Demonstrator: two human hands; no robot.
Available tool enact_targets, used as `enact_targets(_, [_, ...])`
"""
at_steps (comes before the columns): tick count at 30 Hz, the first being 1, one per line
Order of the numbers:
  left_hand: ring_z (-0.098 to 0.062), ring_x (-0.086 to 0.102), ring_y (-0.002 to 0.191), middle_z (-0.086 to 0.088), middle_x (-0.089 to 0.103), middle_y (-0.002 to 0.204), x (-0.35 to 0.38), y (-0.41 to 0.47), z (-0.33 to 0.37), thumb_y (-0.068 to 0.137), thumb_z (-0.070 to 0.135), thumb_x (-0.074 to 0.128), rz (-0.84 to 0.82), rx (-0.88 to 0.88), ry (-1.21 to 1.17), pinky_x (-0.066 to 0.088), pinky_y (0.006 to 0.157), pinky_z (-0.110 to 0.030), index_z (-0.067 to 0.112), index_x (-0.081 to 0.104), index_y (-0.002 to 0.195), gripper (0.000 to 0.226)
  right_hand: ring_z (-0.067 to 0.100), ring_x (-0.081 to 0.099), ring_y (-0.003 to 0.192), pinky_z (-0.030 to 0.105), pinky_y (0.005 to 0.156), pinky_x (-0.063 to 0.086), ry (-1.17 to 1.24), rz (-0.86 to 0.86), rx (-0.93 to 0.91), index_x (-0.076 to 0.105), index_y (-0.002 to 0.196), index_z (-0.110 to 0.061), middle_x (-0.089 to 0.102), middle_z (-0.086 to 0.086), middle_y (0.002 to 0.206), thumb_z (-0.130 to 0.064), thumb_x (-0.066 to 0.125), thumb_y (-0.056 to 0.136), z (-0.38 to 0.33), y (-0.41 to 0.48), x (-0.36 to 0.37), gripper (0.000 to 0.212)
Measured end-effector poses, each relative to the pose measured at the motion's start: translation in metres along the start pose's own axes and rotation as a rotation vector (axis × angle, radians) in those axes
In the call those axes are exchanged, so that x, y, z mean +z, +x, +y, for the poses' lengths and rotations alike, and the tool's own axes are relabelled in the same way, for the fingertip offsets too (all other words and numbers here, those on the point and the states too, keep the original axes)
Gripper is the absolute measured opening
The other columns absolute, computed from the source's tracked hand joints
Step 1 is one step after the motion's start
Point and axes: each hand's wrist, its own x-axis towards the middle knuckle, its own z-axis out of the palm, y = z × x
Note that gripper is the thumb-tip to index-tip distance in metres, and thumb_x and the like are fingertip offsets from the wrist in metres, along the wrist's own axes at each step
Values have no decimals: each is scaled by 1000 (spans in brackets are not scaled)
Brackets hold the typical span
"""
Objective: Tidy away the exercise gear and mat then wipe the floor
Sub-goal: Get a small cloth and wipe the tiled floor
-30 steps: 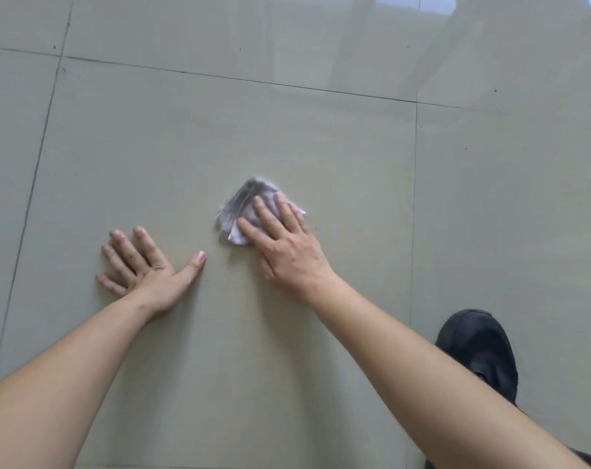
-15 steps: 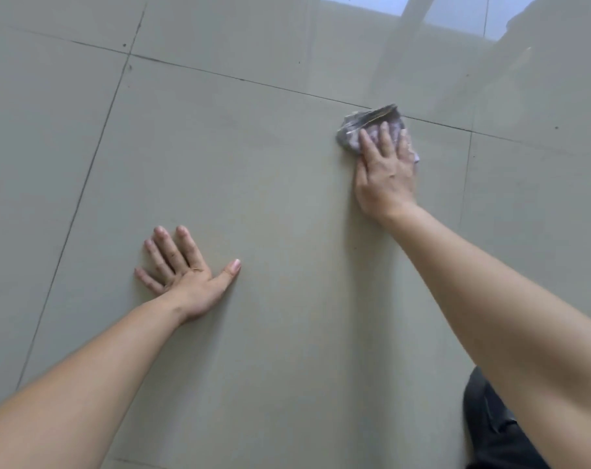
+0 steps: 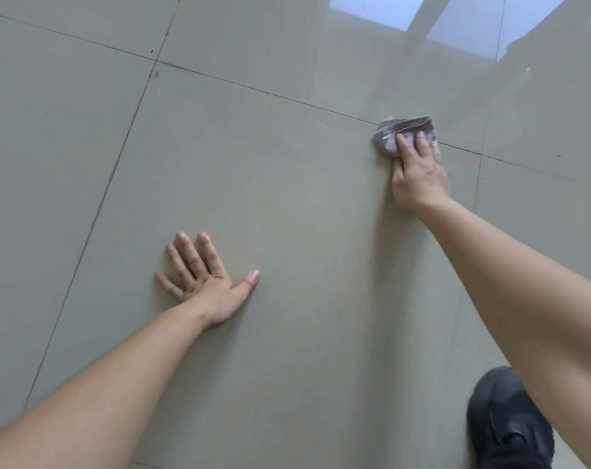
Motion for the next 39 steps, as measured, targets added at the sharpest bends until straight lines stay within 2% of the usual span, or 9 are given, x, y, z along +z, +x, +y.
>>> enact_targets(4, [-36, -45, 134, -17, -49, 145, 2, 2, -2, 85, 76, 38, 10, 1, 1, -19, 108, -64, 12, -40, 142, 115, 35, 0, 153, 43, 124, 2, 51, 22, 106, 23, 157, -32, 6, 3, 167, -27, 33, 102, -77, 16, 16, 56])
enact_targets(8, [-37, -43, 136, -17, -48, 147, 5, 4, -4, 85, 77, 39, 40, 7, 4, -19, 107, -65, 12, -36, 144, 116, 33, 1, 153, 43, 123, 1, -26, -124, -508, 34, 153, -34, 12, 1, 167, -24, 38, 102, -147, -38, 46, 52])
enact_targets(12, [-35, -45, 135, -16, -49, 146, 6, 7, -5, 84, 77, 40, 57, 21, -18, -21, 107, -64, 12, -35, 145, 117, 27, 7, 154, 36, 124, 3, -196, -277, -979, 34, 153, -32, 19, -1, 165, -22, 35, 101, -109, -66, 49, 53])
enact_targets(20, [-33, -40, 139, -14, -43, 151, 11, 4, -10, 90, 68, 40, 132, 89, -55, -21, 109, -61, 14, -29, 149, 106, 30, 3, 153, 41, 124, 10, -48, -71, -2, 21, 157, -32, 8, 1, 167, -20, 34, 100, -29, -69, 23, 60])
enact_targets(25, [-37, 29, 140, -17, 28, 156, 17, 1, -49, 95, 43, 34, 687, 93, -223, 21, 109, -52, 12, 39, 147, 61, 38, 1, 152, 48, 122, 3, -73, -66, -416, 28, 156, -29, 12, 4, 166, -26, 32, 96, -97, -143, 76, 61])
enact_targets(29, [-33, 6, 150, -21, 8, 162, 20, 13, -105, 101, 42, 36, 742, -191, -206, 6, 118, -57, 3, 21, 153, 67, 35, -5, 153, 45, 124, -4, -194, -174, -875, 25, 157, -31, 9, 3, 167, -20, 38, 103, -139, -180, 101, 56])
enact_targets(32, [-32, -1, 151, -19, 0, 163, 19, 17, -124, 99, 52, 31, 703, -171, -113, -1, 118, -58, 3, 11, 155, 77, 31, 4, 154, 42, 125, 4, -242, -281, -1121, 31, 154, -34, 15, 0, 165, -21, 37, 103, -144, -152, 94, 52])
enact_targets(35, [-33, -3, 151, -19, -1, 163, 20, 20, -124, 99, 54, 26, 694, -166, -92, 0, 118, -60, 3, 9, 155, 78, 39, 23, 149, 50, 121, 24, -213, -223, -1067, 45, 148, -27, 31, 9, 160, -22, 38, 98, -133, -95, 73, 51])
enact_targets(39, [-35, 2, 151, -21, 5, 163, 22, 20, -124, 96, 56, 18, 717, -177, -68, 4, 117, -62, 1, 14, 154, 80, 34, 13, 152, 42, 124, 14, -180, -94, -603, 36, 153, -29, 20, 10, 164, -27, 39, 105, -114, -10, 34, 48])
